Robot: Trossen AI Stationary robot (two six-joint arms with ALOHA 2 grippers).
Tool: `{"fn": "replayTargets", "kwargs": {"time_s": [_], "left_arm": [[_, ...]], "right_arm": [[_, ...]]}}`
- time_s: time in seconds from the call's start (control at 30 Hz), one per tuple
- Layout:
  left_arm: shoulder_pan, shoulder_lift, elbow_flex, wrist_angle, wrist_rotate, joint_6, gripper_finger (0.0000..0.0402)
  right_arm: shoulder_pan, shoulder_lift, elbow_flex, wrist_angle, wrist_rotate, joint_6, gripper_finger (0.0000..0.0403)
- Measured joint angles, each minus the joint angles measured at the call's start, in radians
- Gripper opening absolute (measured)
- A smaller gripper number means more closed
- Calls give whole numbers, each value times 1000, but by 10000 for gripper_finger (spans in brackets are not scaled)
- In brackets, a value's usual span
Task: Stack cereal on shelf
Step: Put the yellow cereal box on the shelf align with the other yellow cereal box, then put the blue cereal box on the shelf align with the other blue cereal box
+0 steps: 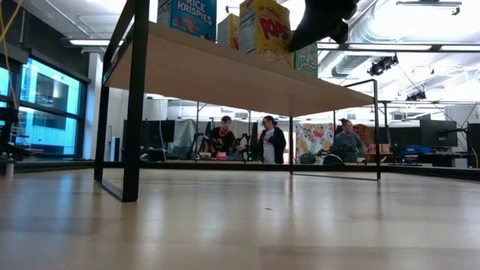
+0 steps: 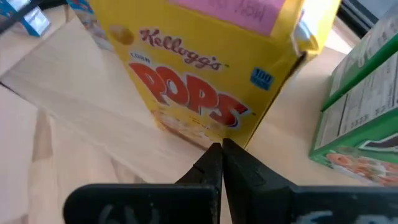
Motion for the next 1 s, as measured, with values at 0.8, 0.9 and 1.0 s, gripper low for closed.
{"fn": "replayTargets", "kwargs": {"time_s": [0.8,0.9,1.0], "left_arm": [[0,-38,0,-18,19,29,1],[0,-37,0,-30,19,35,1],[0,-37,0,-33,19,35,1]], "right_arm": [[-7,-264,27,-81,49,-180,0],[-15,-308,-7,-117,-29,-158,0],[-18,-376,-80,-63,-37,-124,0]]}}
